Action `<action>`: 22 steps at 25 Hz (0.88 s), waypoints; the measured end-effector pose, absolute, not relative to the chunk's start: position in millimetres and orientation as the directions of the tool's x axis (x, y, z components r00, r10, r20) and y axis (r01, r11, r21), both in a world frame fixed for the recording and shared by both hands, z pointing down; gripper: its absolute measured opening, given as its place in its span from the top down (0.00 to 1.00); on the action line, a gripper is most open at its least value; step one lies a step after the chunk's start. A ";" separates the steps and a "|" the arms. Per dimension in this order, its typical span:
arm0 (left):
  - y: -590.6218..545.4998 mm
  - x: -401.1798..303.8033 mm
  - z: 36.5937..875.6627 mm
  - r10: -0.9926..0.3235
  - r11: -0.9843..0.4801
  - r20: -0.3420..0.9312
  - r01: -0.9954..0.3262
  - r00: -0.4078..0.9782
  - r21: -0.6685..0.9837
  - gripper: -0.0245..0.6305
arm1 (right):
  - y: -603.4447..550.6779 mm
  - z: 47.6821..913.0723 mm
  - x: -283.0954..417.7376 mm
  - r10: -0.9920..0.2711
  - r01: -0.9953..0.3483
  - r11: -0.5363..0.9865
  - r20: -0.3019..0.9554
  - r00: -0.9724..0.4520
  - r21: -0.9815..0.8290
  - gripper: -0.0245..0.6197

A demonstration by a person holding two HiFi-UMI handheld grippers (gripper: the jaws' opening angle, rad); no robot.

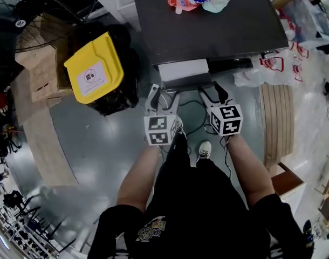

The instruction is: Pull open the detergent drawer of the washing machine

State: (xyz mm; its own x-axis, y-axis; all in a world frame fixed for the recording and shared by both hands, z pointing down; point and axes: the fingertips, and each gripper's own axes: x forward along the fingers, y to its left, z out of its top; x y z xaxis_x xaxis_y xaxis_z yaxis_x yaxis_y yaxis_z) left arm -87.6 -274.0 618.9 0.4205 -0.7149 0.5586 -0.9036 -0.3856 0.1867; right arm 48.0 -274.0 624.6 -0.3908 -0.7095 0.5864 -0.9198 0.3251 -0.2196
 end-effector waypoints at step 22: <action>-142.1 -79.0 634.0 -0.684 -0.395 0.605 -0.904 0.408 0.162 0.56 | -142.4 645.4 55.5 -0.636 -0.905 0.336 0.646 -0.422 -0.261 0.56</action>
State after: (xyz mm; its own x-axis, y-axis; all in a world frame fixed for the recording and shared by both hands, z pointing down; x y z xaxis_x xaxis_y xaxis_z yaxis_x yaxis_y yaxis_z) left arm -79.0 -142.1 634.0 0.4076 -0.6842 0.6047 -0.9041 -0.3952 0.1622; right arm 55.5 -142.4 645.4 -0.4223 -0.6358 0.6460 -0.9050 0.3362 -0.2607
